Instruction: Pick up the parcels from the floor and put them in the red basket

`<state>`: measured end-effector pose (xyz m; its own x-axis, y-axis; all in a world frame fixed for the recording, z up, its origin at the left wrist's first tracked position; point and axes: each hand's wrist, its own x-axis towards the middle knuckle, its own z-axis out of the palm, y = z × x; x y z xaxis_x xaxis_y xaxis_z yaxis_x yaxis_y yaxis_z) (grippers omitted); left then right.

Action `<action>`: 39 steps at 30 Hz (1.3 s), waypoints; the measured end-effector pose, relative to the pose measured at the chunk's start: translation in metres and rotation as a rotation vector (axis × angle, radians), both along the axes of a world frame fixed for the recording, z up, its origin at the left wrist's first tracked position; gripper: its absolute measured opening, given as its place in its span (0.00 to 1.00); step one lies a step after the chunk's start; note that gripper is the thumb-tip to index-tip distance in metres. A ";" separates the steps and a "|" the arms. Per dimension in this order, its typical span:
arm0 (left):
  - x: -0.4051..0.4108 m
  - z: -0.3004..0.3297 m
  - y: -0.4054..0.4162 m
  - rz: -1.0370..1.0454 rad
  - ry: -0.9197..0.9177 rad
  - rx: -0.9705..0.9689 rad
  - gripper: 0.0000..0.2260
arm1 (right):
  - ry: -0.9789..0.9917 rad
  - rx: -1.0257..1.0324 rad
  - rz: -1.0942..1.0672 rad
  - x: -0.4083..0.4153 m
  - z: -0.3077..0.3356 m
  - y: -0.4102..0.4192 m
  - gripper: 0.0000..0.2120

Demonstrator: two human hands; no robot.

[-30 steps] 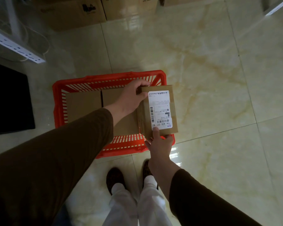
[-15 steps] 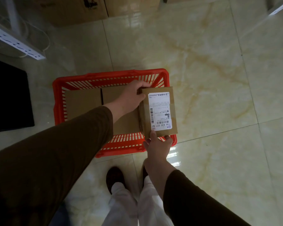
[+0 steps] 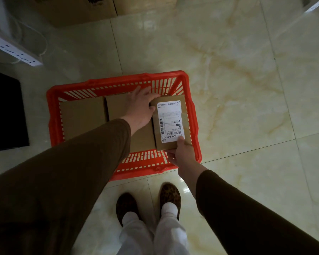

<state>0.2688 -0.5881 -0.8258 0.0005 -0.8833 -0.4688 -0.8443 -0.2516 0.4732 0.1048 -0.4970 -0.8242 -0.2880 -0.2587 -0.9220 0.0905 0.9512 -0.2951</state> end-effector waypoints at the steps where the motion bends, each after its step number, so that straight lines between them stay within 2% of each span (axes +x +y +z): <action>1: 0.000 -0.002 -0.001 -0.001 -0.016 -0.015 0.23 | 0.000 -0.006 0.015 -0.001 -0.002 -0.003 0.18; 14: 0.006 -0.011 -0.003 0.031 -0.037 -0.029 0.21 | -0.036 -0.002 0.025 -0.007 -0.009 -0.018 0.18; 20: 0.007 -0.011 -0.002 0.052 0.005 -0.039 0.23 | 0.123 -0.086 0.087 -0.003 -0.021 -0.008 0.20; 22: 0.006 -0.011 -0.001 0.030 -0.034 -0.058 0.23 | 0.126 -0.069 0.116 -0.003 -0.026 -0.010 0.20; 28: 0.001 -0.012 0.002 -0.003 -0.158 -0.127 0.23 | 0.094 -0.036 0.136 -0.003 -0.032 -0.017 0.15; 31: 0.004 -0.008 0.001 -0.033 -0.129 -0.090 0.25 | 0.086 -0.023 0.154 -0.002 -0.034 -0.018 0.16; 35: 0.013 0.004 0.013 -0.093 -0.099 -0.049 0.32 | 0.043 0.011 0.135 -0.007 -0.024 -0.023 0.25; 39: 0.023 0.034 0.045 0.026 0.019 -0.034 0.34 | 0.005 -0.019 0.152 -0.015 0.013 -0.027 0.26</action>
